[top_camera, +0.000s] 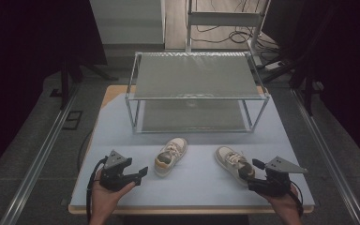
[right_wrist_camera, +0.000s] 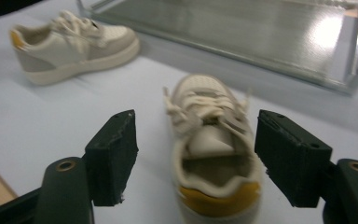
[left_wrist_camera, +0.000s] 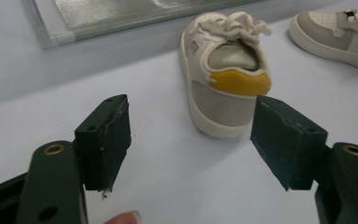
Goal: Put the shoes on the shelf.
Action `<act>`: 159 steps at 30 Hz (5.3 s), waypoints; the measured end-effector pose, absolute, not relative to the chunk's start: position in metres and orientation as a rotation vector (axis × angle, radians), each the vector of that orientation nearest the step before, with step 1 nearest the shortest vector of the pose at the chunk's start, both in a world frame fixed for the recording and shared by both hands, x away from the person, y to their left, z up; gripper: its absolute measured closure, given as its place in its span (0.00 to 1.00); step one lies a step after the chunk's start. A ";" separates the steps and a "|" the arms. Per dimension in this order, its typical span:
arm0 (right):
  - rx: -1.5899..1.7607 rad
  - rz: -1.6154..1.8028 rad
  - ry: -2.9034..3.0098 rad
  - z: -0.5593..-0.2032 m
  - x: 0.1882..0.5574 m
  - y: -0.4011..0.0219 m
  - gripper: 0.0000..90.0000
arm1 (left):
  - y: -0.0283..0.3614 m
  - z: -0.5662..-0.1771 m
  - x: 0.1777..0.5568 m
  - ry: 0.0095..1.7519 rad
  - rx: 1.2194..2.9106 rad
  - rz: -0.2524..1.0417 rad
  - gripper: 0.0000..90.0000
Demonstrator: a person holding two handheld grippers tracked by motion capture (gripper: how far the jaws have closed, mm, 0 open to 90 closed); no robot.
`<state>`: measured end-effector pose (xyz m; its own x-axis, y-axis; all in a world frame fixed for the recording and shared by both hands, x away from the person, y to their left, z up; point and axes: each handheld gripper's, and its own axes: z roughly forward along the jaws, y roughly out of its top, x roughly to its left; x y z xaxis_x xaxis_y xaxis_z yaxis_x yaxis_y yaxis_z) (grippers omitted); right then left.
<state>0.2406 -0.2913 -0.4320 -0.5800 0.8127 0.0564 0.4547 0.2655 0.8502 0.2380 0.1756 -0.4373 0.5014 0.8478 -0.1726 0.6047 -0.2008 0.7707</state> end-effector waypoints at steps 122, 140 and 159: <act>1.299 1.088 2.266 -0.441 0.348 -0.256 0.32 | 0.070 -0.436 0.348 1.192 2.103 0.394 0.32; 1.317 1.050 2.244 -0.437 0.377 -0.231 0.32 | 0.066 -0.441 0.372 1.240 2.108 0.402 0.32; 1.355 1.025 2.213 -0.440 0.399 -0.218 0.32 | 0.059 -0.445 0.393 1.270 2.105 0.412 0.32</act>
<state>0.3989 -0.2178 -0.4395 -0.4814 0.8735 0.0721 0.6200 0.2812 0.7324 0.3932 0.0593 -0.4447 0.4845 0.8729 -0.0569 0.6731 -0.3305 0.6616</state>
